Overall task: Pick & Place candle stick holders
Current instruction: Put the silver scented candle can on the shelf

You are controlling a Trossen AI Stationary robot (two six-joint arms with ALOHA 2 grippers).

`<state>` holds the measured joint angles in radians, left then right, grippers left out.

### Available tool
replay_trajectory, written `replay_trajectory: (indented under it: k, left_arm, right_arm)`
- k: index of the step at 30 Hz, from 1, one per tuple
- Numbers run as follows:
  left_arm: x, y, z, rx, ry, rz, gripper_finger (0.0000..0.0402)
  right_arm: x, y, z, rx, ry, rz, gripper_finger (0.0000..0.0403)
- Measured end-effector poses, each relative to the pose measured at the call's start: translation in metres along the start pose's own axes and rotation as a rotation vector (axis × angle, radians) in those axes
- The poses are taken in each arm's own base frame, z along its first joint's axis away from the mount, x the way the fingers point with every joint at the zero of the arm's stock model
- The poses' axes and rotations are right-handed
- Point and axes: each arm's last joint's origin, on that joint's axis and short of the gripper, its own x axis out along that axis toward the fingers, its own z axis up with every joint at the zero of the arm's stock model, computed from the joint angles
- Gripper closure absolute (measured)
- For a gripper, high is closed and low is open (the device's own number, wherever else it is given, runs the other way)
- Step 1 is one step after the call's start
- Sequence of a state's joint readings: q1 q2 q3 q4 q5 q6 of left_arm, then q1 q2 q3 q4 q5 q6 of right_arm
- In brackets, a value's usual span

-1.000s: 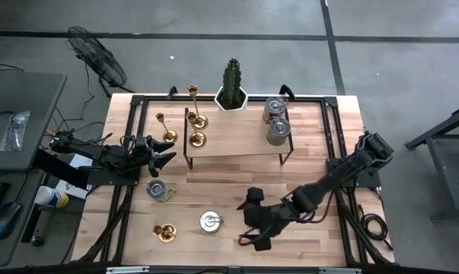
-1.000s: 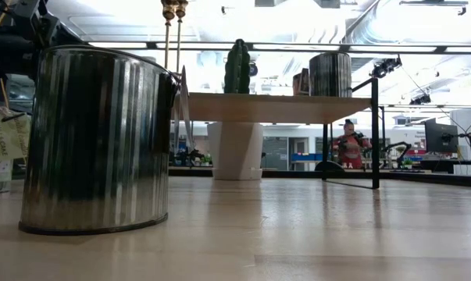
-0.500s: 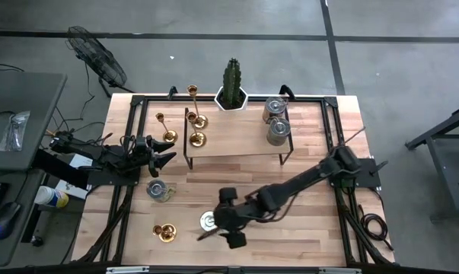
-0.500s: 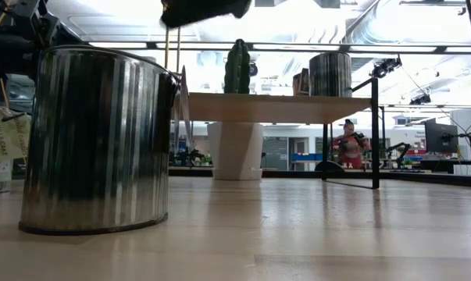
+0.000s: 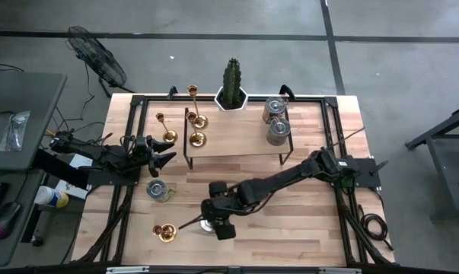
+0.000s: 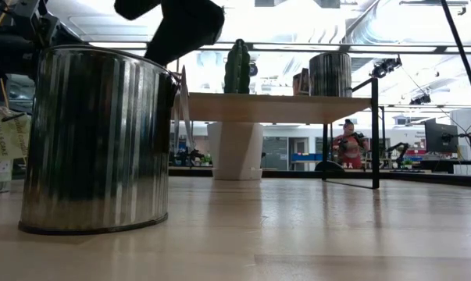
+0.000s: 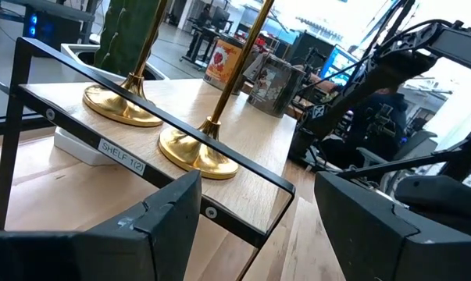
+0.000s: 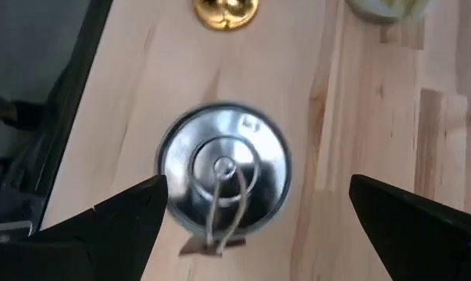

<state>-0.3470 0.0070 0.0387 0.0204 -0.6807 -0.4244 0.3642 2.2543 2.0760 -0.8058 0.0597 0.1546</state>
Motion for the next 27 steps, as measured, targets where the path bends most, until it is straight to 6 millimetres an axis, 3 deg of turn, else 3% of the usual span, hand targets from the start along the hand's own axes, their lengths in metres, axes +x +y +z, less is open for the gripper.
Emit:
replay_trajectory:
  k: [12,27]
  left_arm:
    - [0.000,0.000,0.000,0.000,0.000,0.000,0.0156]
    - [0.000,0.000,0.000,0.000,0.000,0.000,0.0156]
  right_arm:
    - [0.021,0.001,-0.006,-0.028,0.038,0.036,0.0009]
    - [0.032,0.006,-0.008,-0.058,0.034,0.093,0.0009]
